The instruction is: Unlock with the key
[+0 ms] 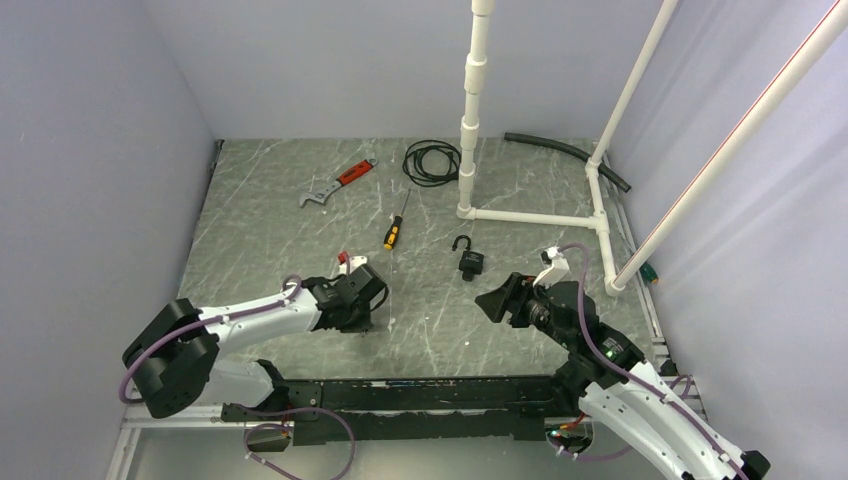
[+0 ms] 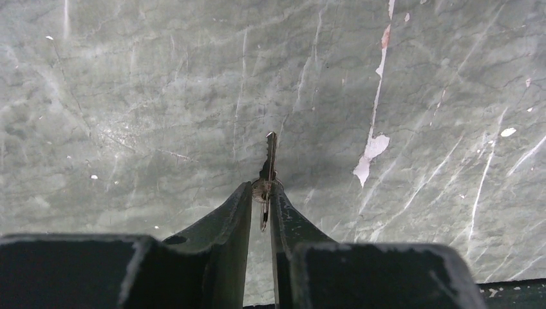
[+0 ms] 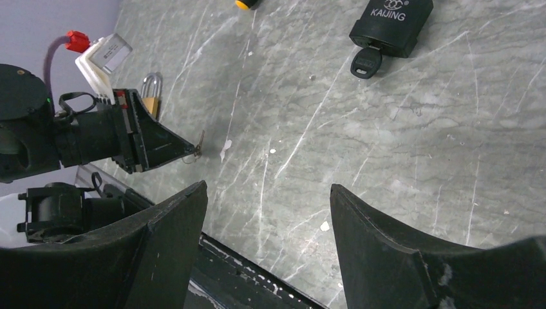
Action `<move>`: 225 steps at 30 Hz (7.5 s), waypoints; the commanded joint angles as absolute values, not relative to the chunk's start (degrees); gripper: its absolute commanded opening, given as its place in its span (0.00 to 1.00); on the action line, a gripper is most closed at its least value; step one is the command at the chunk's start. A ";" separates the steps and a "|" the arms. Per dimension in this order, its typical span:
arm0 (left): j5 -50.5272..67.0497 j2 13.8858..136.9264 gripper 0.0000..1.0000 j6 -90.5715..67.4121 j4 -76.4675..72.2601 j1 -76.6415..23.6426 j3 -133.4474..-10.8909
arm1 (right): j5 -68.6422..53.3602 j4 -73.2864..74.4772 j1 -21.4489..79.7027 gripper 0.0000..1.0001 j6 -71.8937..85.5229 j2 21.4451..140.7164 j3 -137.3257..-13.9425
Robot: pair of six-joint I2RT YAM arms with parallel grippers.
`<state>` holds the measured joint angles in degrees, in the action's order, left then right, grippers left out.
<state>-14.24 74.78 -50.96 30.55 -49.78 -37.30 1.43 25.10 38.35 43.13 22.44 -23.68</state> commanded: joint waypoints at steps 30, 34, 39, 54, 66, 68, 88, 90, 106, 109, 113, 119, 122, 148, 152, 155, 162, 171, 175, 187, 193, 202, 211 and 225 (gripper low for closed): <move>-12.08 69.45 0.00 -49.86 27.37 -51.68 -35.86 | -6.23 16.20 38.45 0.73 44.60 27.10 -23.01; -10.34 62.96 0.00 -47.50 26.68 -51.81 -35.75 | -11.38 7.30 38.50 0.72 49.07 30.08 -19.26; -8.69 57.65 0.00 -46.09 25.77 -52.05 -35.50 | -14.62 -4.06 39.73 0.70 53.76 37.35 -17.52; -8.25 54.73 0.00 -46.72 27.08 -52.55 -40.17 | -6.44 -17.87 58.87 0.65 45.34 62.46 -28.02; -6.64 57.61 0.00 -48.72 35.21 -52.61 -47.97 | -9.17 -30.63 62.40 0.64 21.11 73.02 -30.79; -5.75 57.01 0.00 -49.51 35.84 -52.64 -48.32 | -9.94 -31.79 62.40 0.62 19.41 74.23 -31.17; -3.09 50.72 0.00 -51.77 35.43 -52.60 -48.28 | -17.40 -42.47 62.40 0.35 15.64 78.49 -28.48; -3.03 50.52 0.00 -51.77 35.34 -52.64 -48.34 | -17.22 -42.43 62.40 0.33 15.52 78.38 -28.46; -3.99 49.42 0.00 -52.63 35.99 -52.62 -47.50 | -16.01 -39.73 62.40 0.00 15.17 76.90 -28.49; -3.64 48.63 0.00 -52.60 35.79 -52.60 -46.63 | -15.93 -36.38 62.40 0.00 16.22 74.67 -29.02; -4.02 46.09 0.06 -52.91 36.59 -52.57 -45.15 | -11.45 -22.65 62.49 0.00 18.89 72.18 -33.29; -1.30 41.42 0.64 -52.94 33.42 -52.58 -39.18 | -11.73 4.25 63.07 0.00 23.55 69.22 -39.87; -0.54 39.10 0.66 -53.26 31.60 -52.58 -35.86 | -11.46 13.38 63.60 0.00 27.85 66.89 -39.54; 26.85 60.09 0.54 -39.65 -35.66 -62.28 -19.02 | -29.28 43.83 65.83 0.00 32.97 63.18 -48.92; 28.86 60.70 0.50 -38.53 -39.30 -63.13 -18.63 | -32.27 42.33 65.81 0.00 32.44 63.52 -49.40; 31.39 61.71 0.49 -38.24 -43.14 -63.41 -17.93 | -34.60 40.59 65.90 0.00 32.37 63.71 -49.53; 34.64 63.54 0.41 -38.19 -45.90 -64.05 -18.32 | -35.40 39.00 65.90 0.00 33.07 62.76 -49.80; 39.11 60.02 0.38 -38.70 -44.70 -64.60 -17.65 | -34.60 37.24 65.92 0.00 33.85 61.41 -48.48; 38.99 58.49 0.35 -38.84 -43.26 -64.60 -17.53 | -34.54 36.87 65.92 0.00 33.90 61.03 -48.71; 39.83 61.02 0.27 -39.58 -43.78 -64.85 -18.29 | -33.86 36.30 65.92 0.00 34.11 60.30 -48.56; 39.76 61.88 0.23 -39.90 -43.33 -64.86 -18.49 | -33.74 36.04 65.90 0.00 33.71 60.80 -48.61; 38.28 61.54 0.00 -39.96 -41.53 -64.86 -18.61 | -33.71 35.50 65.92 0.00 33.53 61.55 -48.14; 29.66 53.52 0.00 -39.77 -34.46 -64.87 -16.47 | -32.97 36.13 65.84 0.45 33.20 60.91 -48.54; 5.82 33.13 0.00 -42.36 -3.63 -64.86 -18.03 | -10.22 42.33 65.58 0.67 33.43 54.56 -54.23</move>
